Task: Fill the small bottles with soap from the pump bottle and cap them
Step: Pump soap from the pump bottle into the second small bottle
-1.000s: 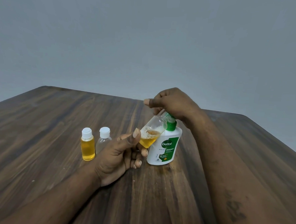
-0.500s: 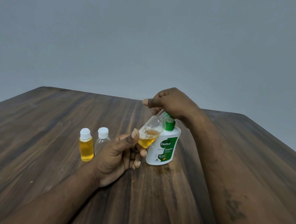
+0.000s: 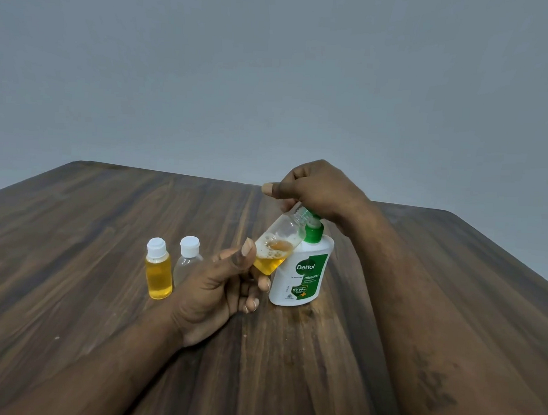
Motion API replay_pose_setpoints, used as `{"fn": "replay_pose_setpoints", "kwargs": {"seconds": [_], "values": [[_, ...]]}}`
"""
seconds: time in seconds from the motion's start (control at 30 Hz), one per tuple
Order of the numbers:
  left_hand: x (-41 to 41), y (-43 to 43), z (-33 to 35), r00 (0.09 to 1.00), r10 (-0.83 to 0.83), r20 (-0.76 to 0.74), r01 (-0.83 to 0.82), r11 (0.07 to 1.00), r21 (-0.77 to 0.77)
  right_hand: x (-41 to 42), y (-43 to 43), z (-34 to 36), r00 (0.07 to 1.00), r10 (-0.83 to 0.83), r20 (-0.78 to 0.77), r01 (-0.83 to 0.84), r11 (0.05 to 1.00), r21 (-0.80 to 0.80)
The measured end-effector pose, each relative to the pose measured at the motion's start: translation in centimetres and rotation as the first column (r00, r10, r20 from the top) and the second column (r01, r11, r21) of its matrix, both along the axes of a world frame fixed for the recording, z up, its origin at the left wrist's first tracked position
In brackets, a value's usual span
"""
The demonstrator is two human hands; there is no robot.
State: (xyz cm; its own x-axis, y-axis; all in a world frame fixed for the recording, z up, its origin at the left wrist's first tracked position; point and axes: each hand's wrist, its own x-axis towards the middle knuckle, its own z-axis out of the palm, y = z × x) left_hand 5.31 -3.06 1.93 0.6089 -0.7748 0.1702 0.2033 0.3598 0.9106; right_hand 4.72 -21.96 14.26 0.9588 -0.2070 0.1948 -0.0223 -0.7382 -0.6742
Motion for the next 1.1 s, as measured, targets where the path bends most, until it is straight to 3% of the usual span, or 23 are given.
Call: {"fn": "replay_pose_setpoints", "kwargs": {"seconds": [0.1, 0.2, 0.37, 0.53, 0.67, 0.8, 0.93, 1.1], "values": [[0.0, 0.0, 0.0, 1.000, 0.010, 0.003, -0.010, 1.000, 0.010, 0.0, 0.0, -0.3, 0.996, 0.003, -0.093, -0.003, 1.000, 0.001], [0.2, 0.0, -0.1, 0.999, 0.033, -0.009, -0.032, 0.999, 0.033, 0.0, -0.3, -1.0, 0.981, -0.010, -0.192, 0.035, 0.991, 0.130], [0.2, 0.1, -0.2, 1.000, 0.020, -0.010, -0.020, 1.000, 0.022, -0.1, -0.2, -0.4, 0.990, 0.016, -0.143, 0.001, 0.993, 0.115], [0.1, 0.0, 0.0, 1.000, 0.010, -0.001, -0.010, 1.000, 0.010, -0.2, 0.1, 0.0, 1.000, 0.003, 0.003, -0.003, 0.999, 0.039], [0.1, 0.1, -0.1, 1.000, 0.017, -0.009, -0.017, 1.000, 0.018, 0.0, -0.1, -0.3, 0.994, 0.010, -0.107, -0.005, 0.999, 0.047], [0.1, 0.1, 0.0, 0.999, 0.033, -0.015, -0.033, 0.999, 0.033, -0.2, -0.3, -1.0, 0.982, 0.010, -0.191, 0.027, 0.982, 0.188], [0.1, 0.0, 0.1, 1.000, 0.027, -0.014, -0.026, 0.999, 0.026, -0.2, -0.2, -0.6, 0.990, 0.011, -0.142, 0.010, 0.990, 0.144], [0.1, 0.0, 0.1, 1.000, 0.011, -0.001, -0.011, 1.000, 0.006, 0.0, -0.1, -0.1, 0.999, -0.002, 0.033, 0.000, 0.999, 0.048]]}}
